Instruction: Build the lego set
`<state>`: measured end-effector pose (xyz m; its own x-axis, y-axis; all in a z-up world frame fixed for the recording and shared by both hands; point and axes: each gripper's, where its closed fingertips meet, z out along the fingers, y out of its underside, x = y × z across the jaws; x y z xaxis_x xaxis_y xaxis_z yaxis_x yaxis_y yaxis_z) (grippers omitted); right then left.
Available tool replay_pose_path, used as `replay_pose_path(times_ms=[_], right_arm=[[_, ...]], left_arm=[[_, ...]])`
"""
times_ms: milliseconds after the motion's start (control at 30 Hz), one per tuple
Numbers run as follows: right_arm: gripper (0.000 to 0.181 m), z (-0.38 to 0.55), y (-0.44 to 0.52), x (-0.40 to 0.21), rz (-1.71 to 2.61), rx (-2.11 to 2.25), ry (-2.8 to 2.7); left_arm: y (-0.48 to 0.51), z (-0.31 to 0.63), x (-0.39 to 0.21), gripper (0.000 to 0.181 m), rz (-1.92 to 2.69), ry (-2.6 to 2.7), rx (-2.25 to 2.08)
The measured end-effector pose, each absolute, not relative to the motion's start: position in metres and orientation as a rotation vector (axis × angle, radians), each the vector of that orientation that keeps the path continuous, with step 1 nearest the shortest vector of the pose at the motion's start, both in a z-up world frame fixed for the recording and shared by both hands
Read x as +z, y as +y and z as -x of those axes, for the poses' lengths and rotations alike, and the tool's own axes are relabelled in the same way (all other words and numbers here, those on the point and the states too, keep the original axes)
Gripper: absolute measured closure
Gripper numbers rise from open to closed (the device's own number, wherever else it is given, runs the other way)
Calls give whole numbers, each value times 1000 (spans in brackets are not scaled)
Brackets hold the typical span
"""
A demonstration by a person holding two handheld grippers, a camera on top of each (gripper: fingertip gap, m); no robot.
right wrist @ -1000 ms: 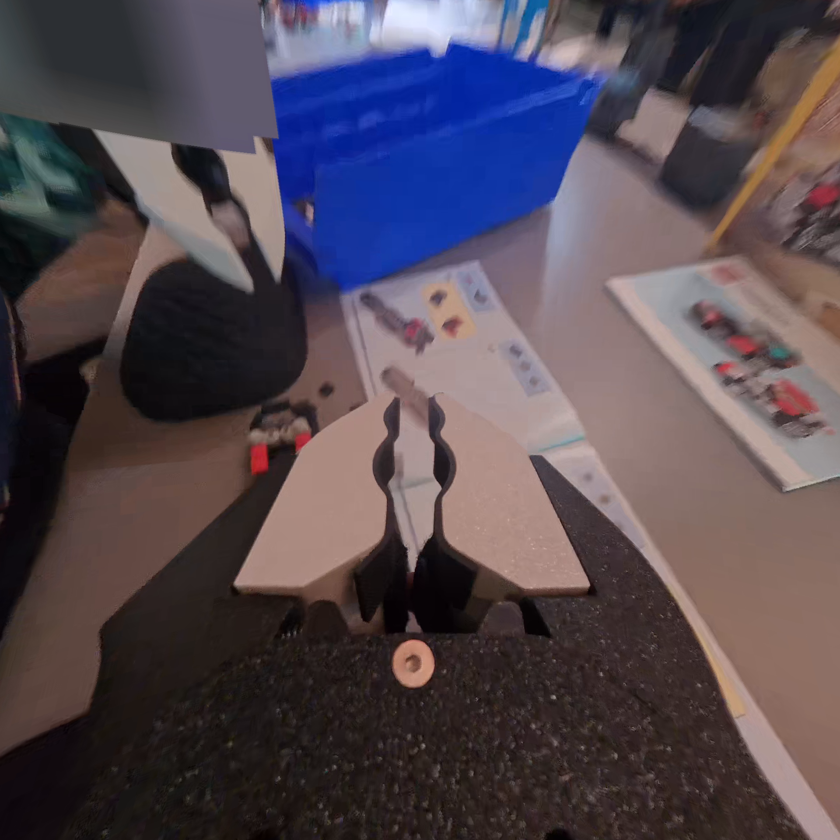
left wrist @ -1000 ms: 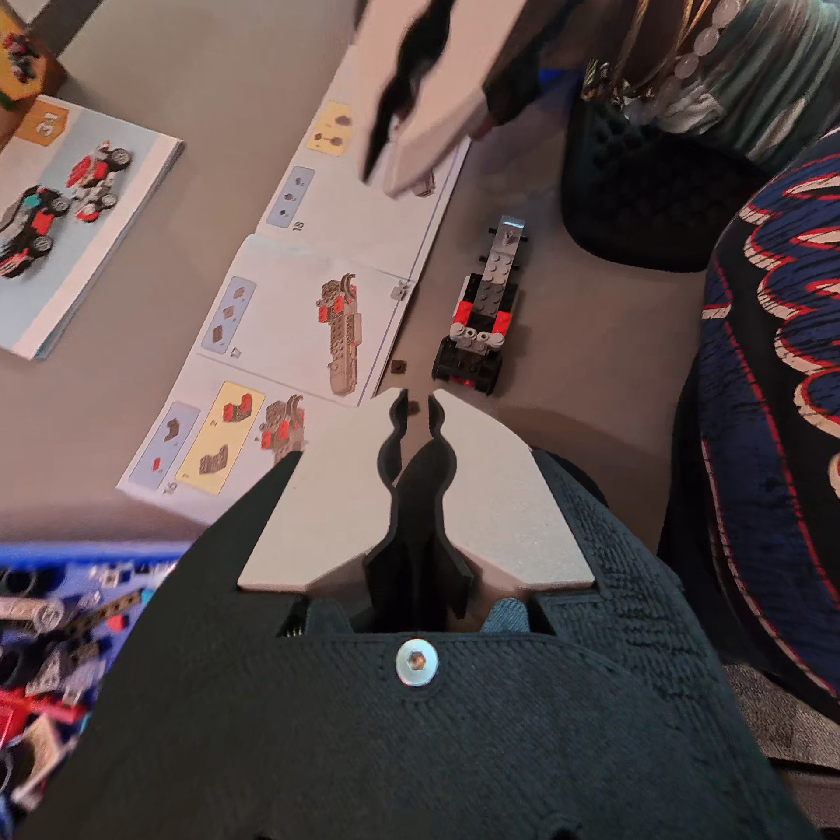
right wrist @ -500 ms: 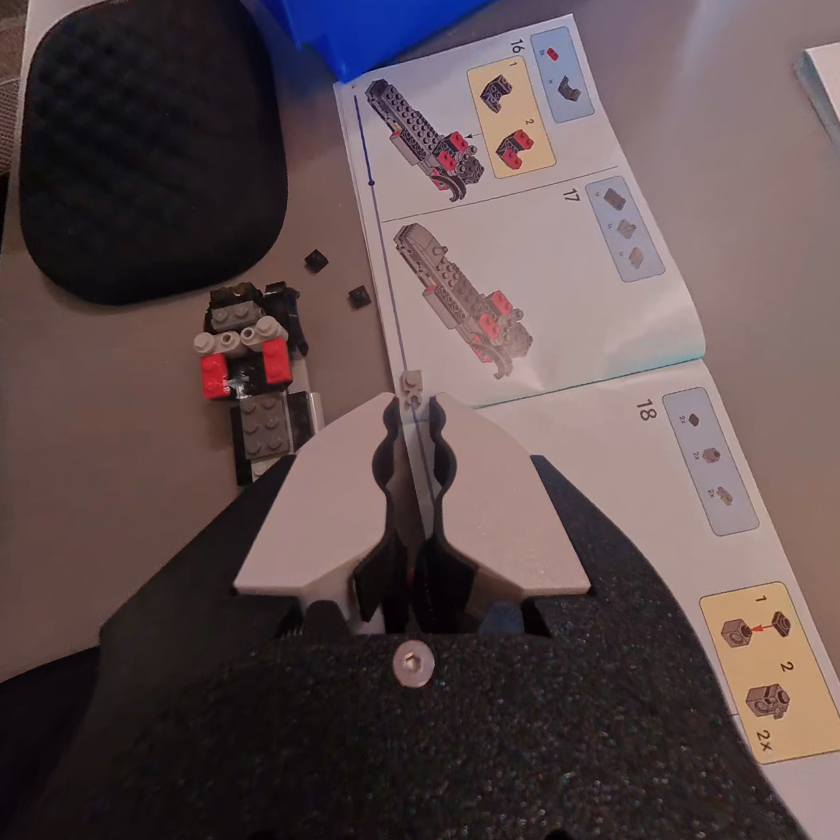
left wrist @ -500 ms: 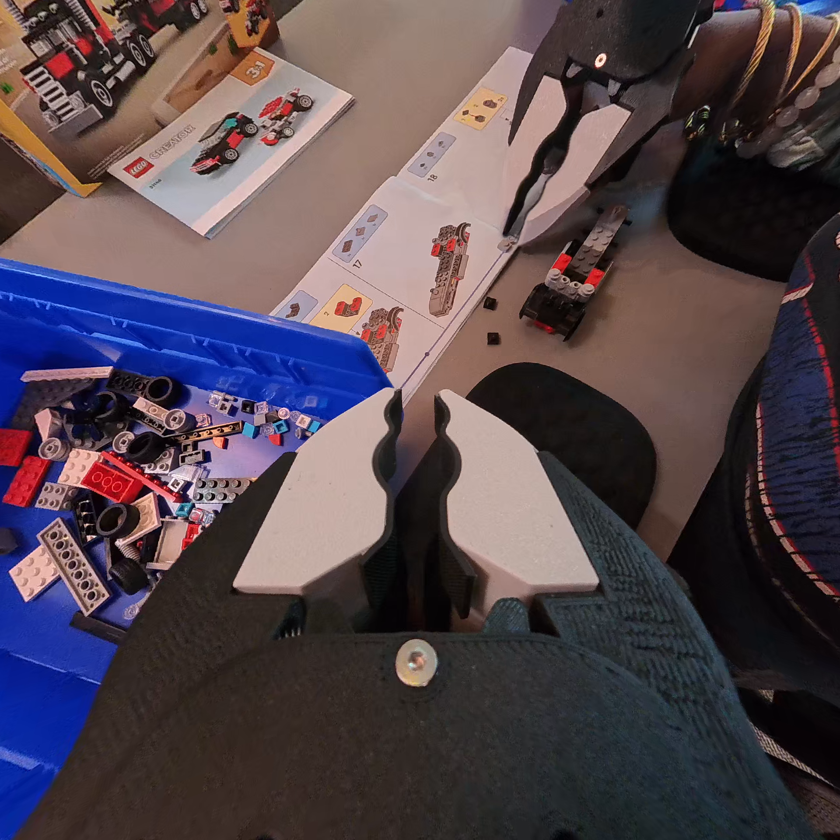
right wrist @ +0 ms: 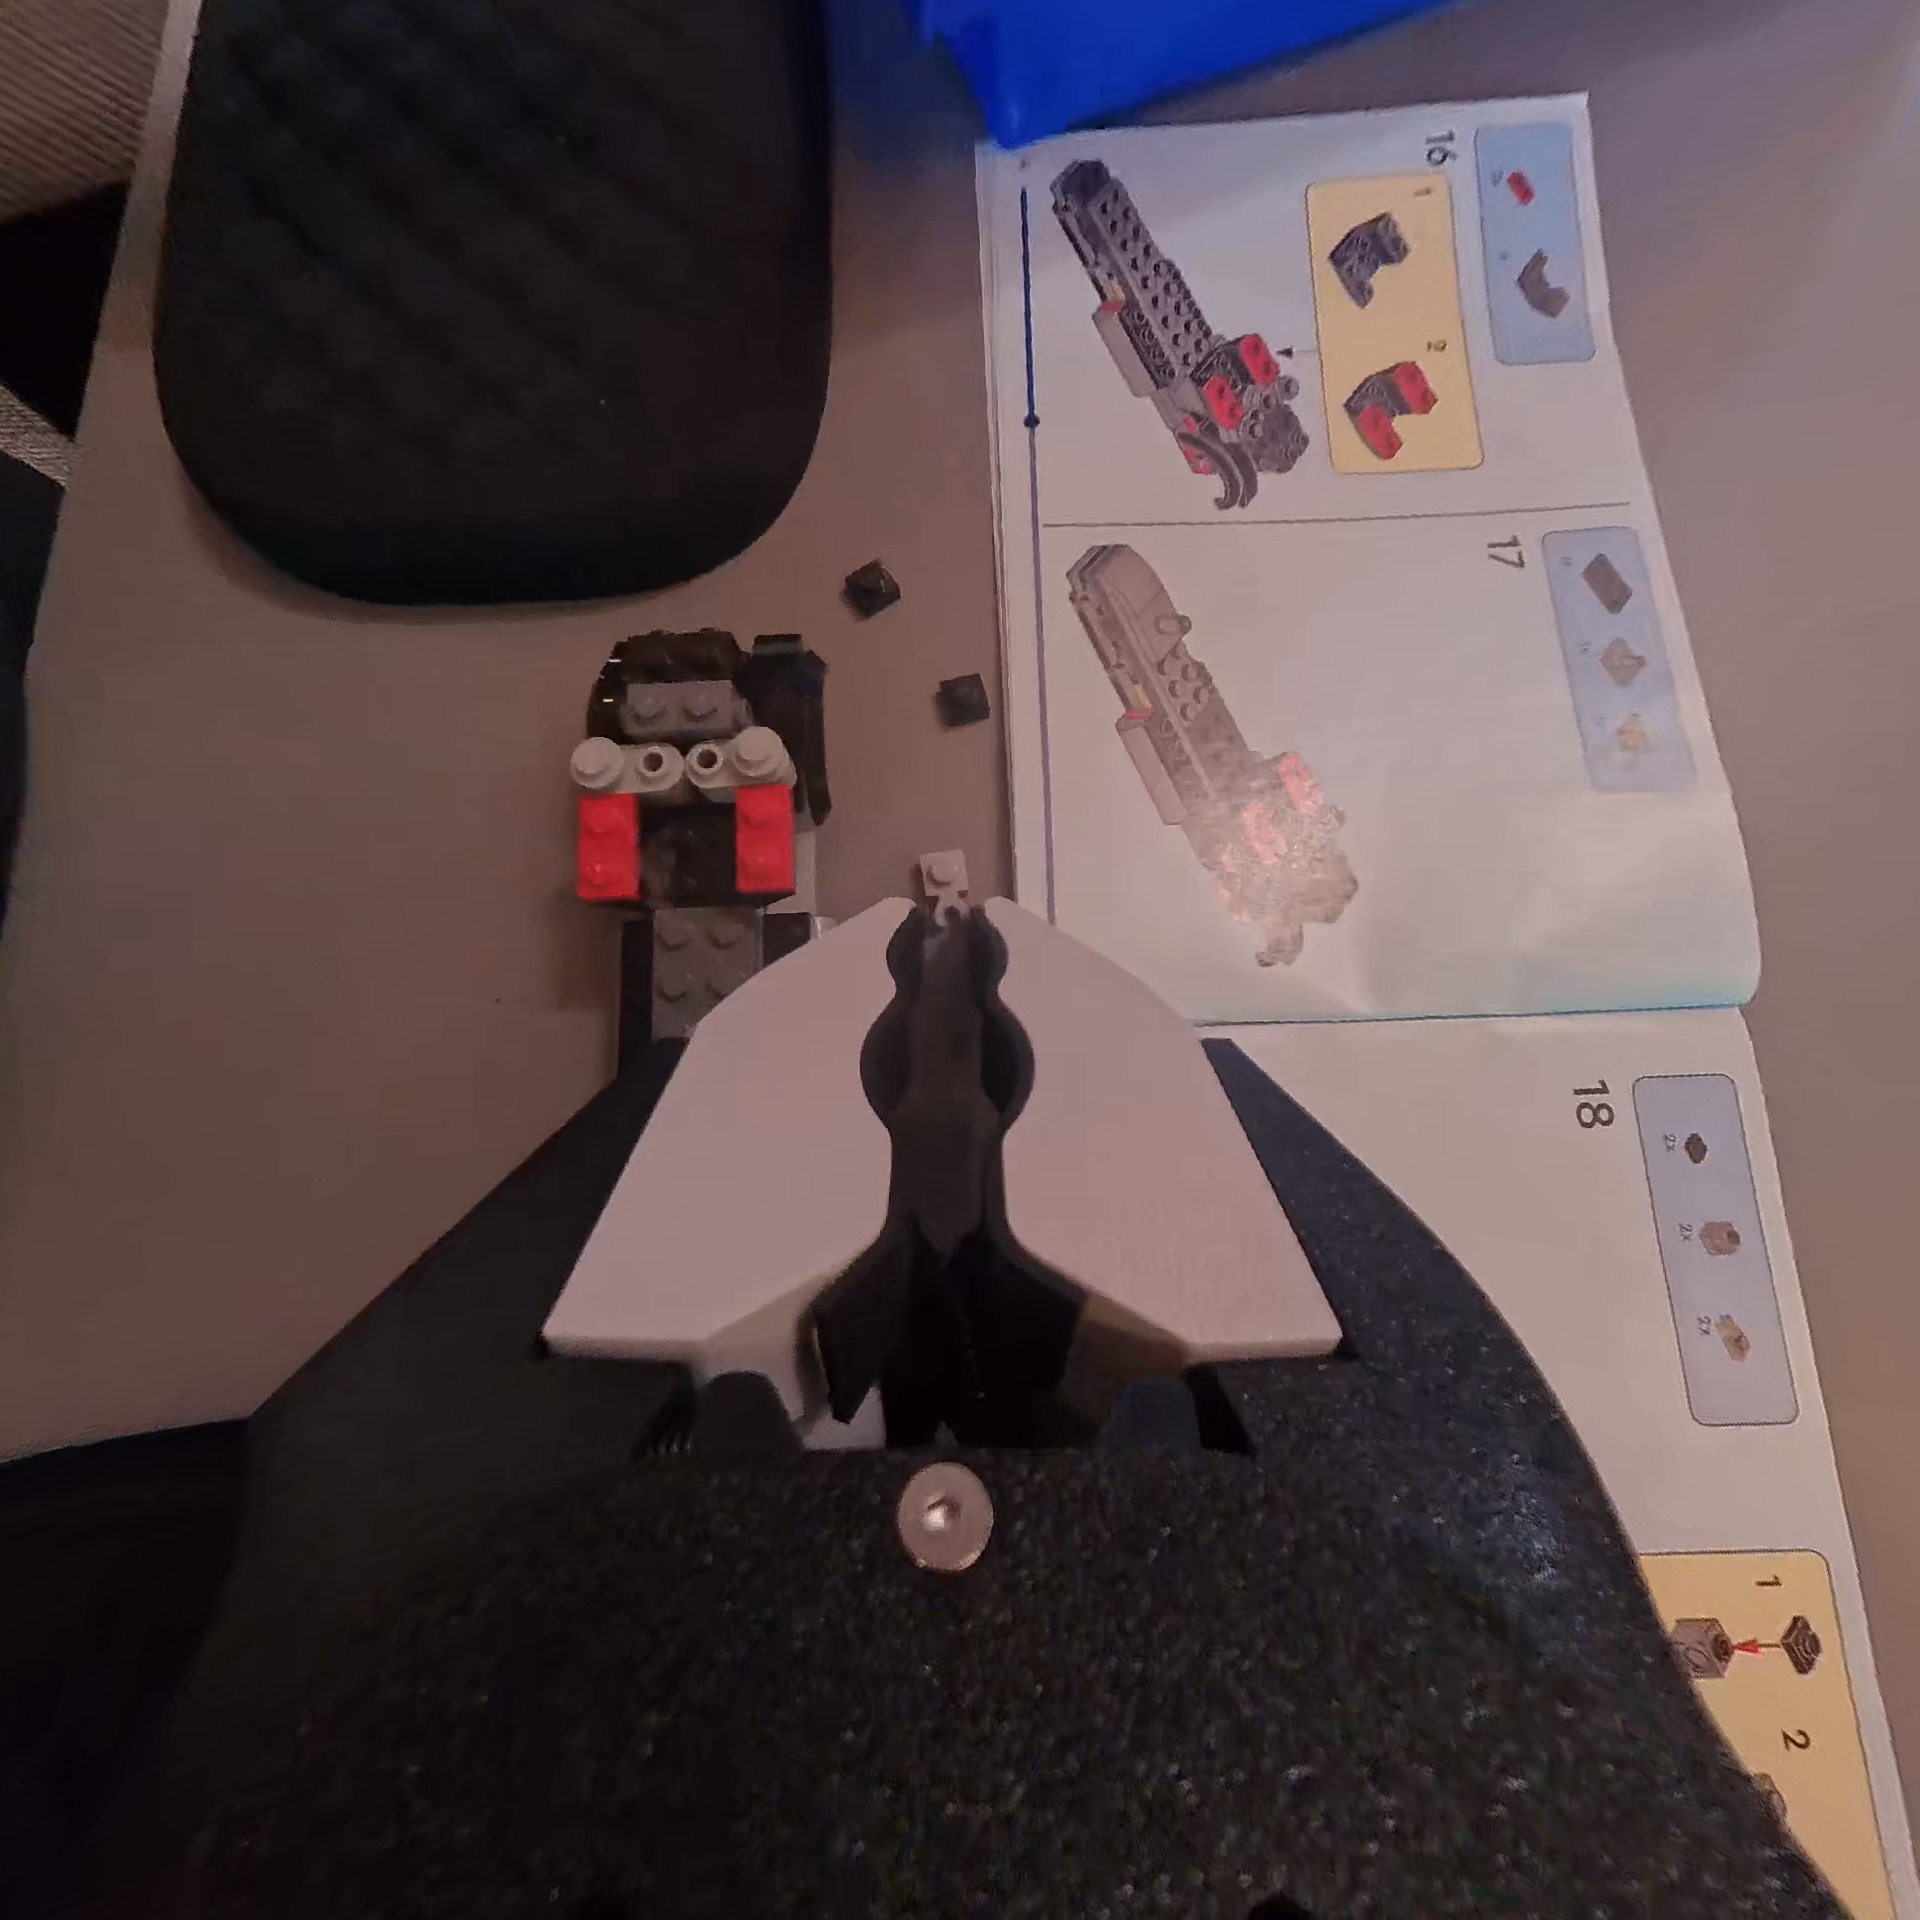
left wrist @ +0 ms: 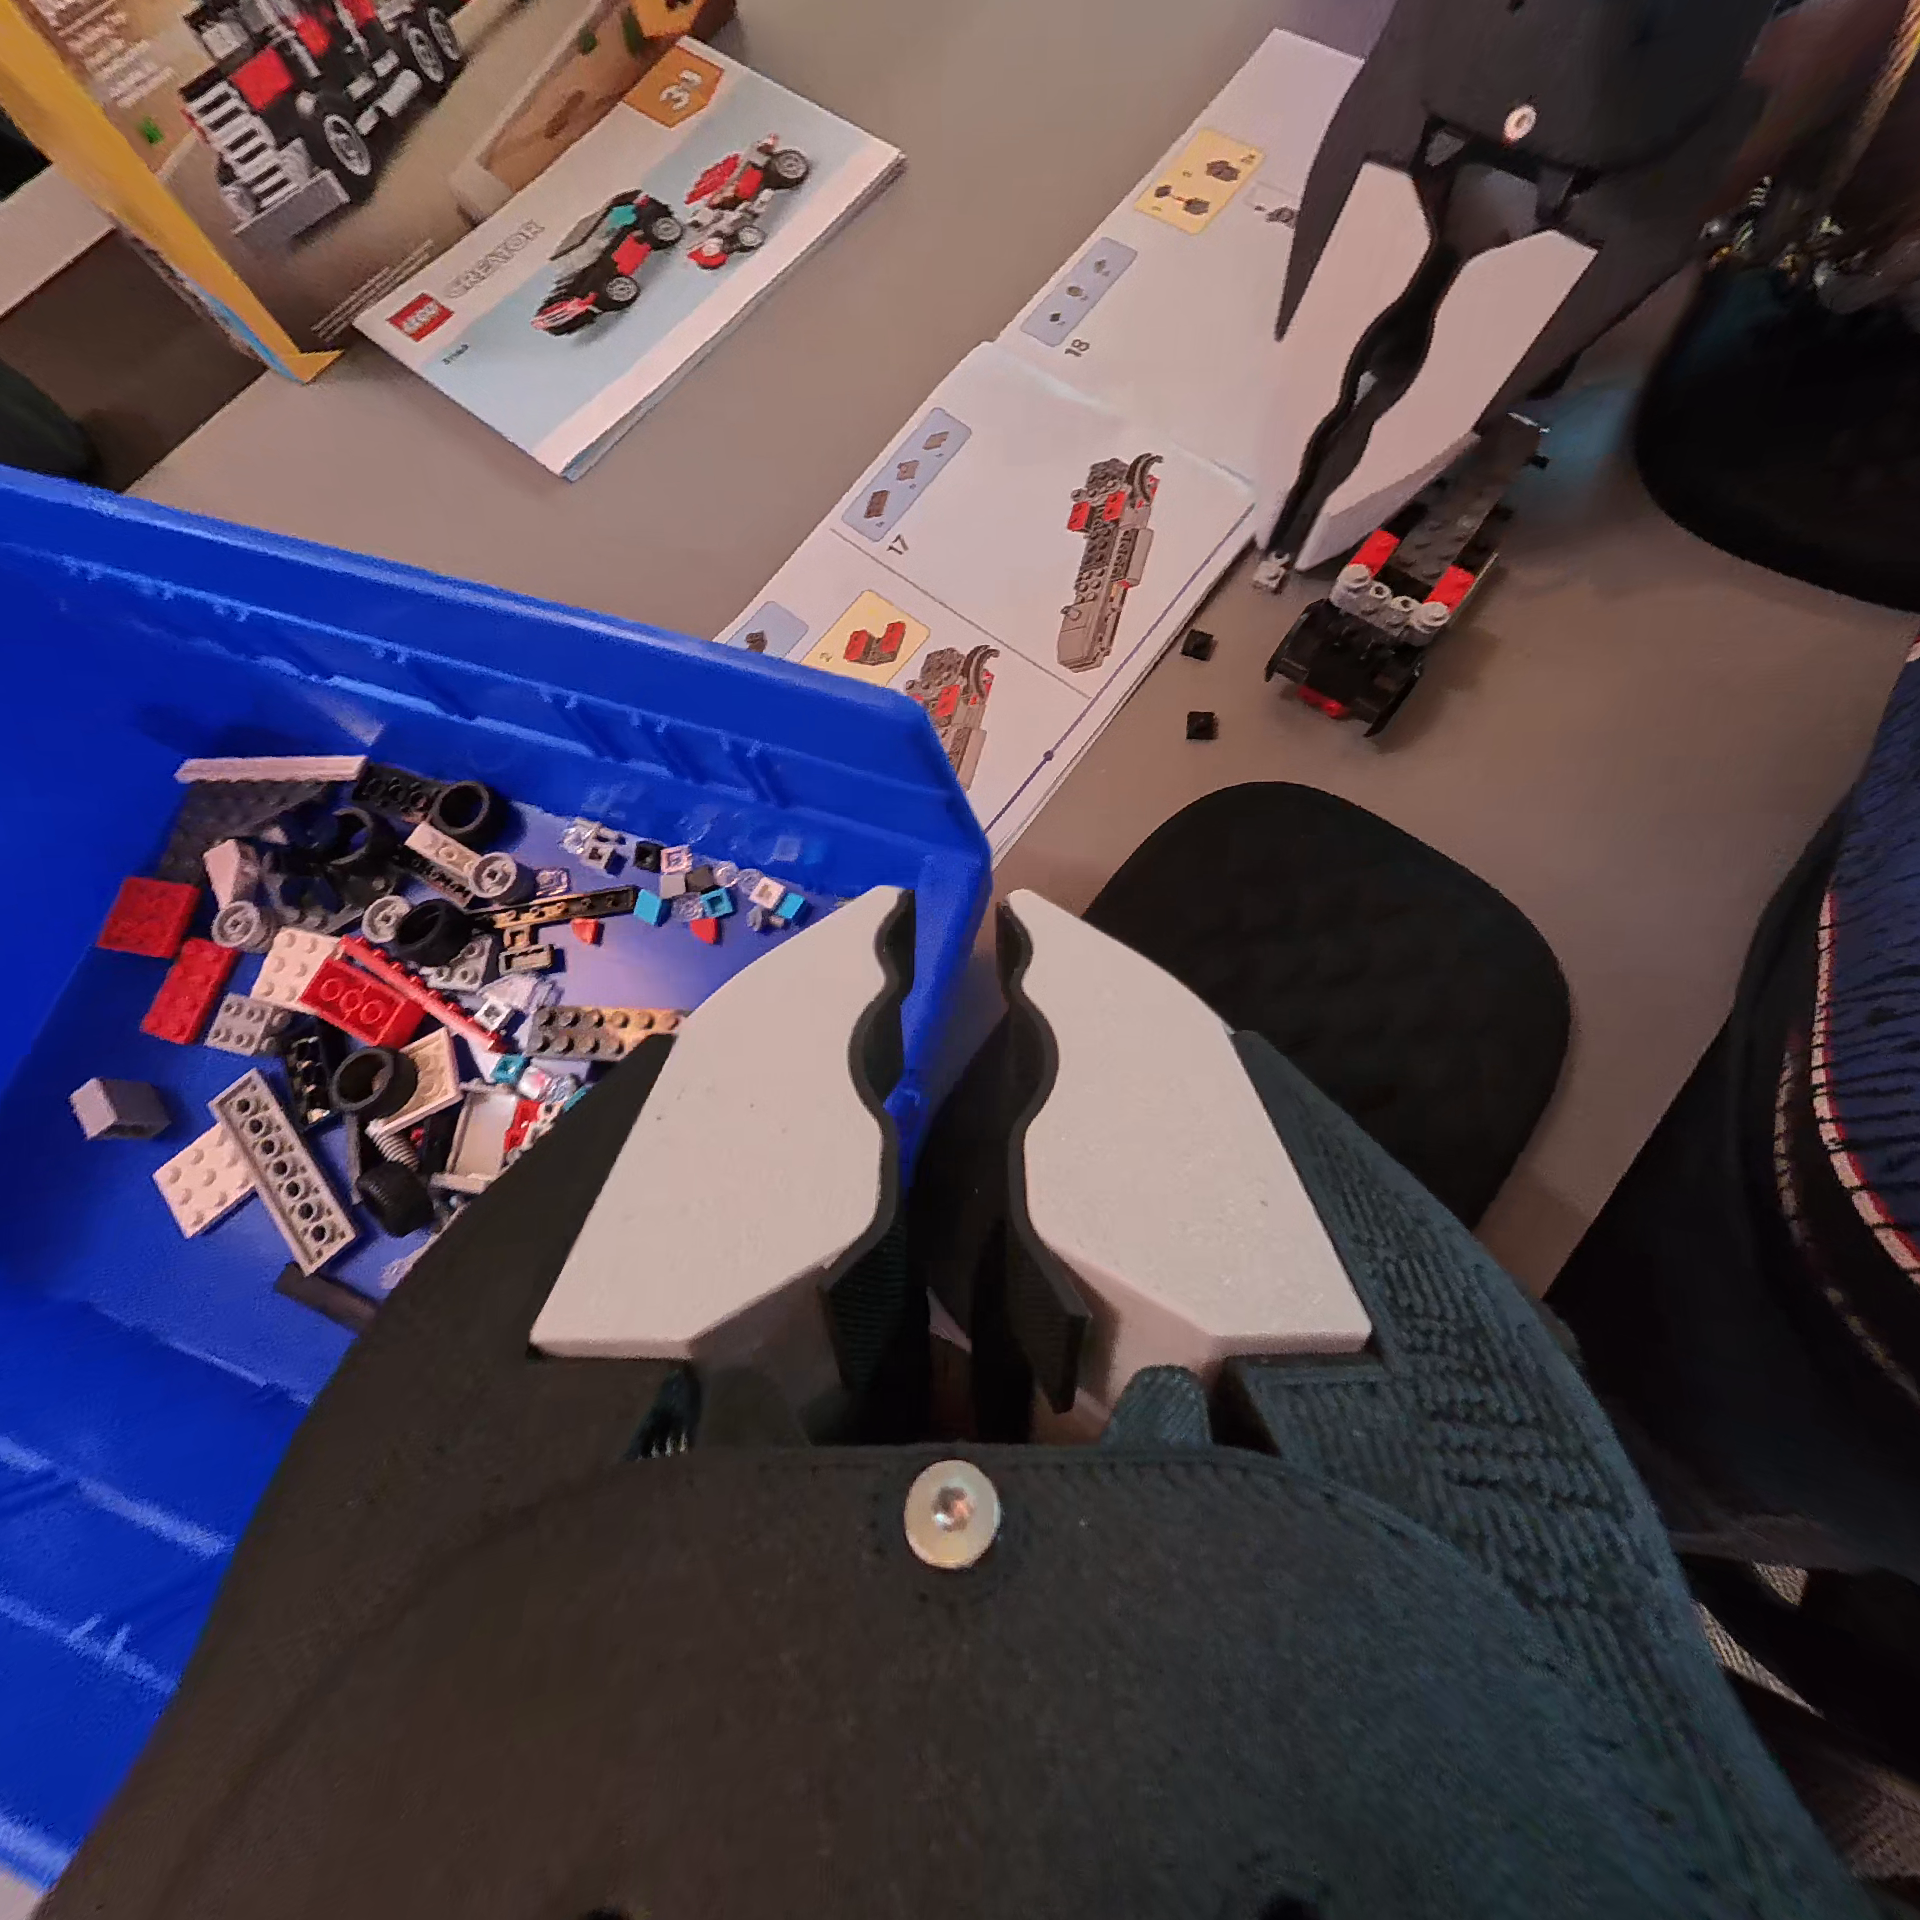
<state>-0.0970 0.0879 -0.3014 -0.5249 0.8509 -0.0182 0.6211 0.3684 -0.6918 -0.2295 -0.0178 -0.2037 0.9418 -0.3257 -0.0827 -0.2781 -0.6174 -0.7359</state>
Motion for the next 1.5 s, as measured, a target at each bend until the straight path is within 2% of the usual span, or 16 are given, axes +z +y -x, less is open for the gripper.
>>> replay_pose_path(times_ms=[400, 667, 1067, 1500], right_arm=[[166, 102, 91, -270, 1312, 1220, -2097], [166, 109, 104, -235, 1284, 1481, -1820], [165, 113, 113, -241, 1324, 1568, -1751], [164, 113, 118, -244, 1363, 1594, -1734]], left_arm=[[-59, 304, -188, 160, 2405, 197, 165], [-67, 308, -211, 153, 2445, 78, 105], [-65, 308, -241, 152, 2490, 47, 5], [-54, 321, -241, 154, 2476, 9, 57]])
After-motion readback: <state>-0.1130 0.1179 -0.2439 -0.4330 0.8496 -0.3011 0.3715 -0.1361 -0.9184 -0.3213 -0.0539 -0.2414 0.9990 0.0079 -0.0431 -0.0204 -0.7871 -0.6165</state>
